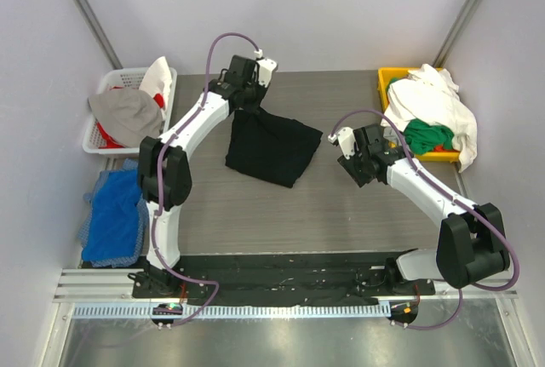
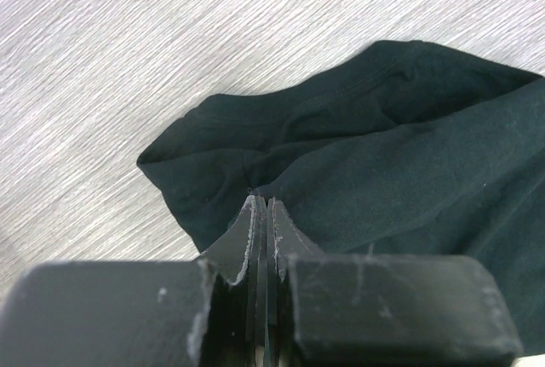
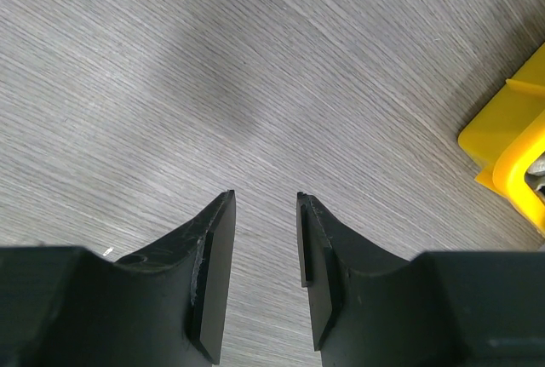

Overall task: Fold and stack the t-shirts
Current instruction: Smooth out wrinkles on the folded tshirt

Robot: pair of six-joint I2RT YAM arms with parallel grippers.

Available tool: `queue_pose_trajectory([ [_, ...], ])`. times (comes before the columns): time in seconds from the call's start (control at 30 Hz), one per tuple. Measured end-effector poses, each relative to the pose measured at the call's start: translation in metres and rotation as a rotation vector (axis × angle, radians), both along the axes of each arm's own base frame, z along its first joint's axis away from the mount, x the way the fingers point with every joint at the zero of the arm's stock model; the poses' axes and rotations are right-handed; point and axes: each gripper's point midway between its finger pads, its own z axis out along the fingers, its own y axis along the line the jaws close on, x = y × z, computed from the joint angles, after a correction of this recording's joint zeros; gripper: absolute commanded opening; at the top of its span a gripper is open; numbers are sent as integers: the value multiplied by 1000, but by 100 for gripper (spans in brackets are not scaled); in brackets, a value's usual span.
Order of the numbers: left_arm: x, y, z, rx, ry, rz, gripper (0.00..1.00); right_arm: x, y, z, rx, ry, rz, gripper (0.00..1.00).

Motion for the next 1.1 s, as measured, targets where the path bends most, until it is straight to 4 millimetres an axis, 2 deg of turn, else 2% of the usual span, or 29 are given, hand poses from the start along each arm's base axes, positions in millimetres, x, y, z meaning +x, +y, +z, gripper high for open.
queue_pose_trajectory([
  [0.3, -5, 9, 3, 8, -16, -1, 0, 2, 1, 0, 2, -5, 0, 41],
  [0.6, -4, 17, 31, -8, -77, 11, 0, 1, 0, -1, 1, -4, 0, 42],
  [0.9, 6, 38, 30, 0, -85, 52, 0, -1, 0, -4, -2, 5, 0, 41],
  [1.1, 9, 43, 22, 12, -91, 60, 0, -1, 0, -6, -3, 9, 0, 41],
])
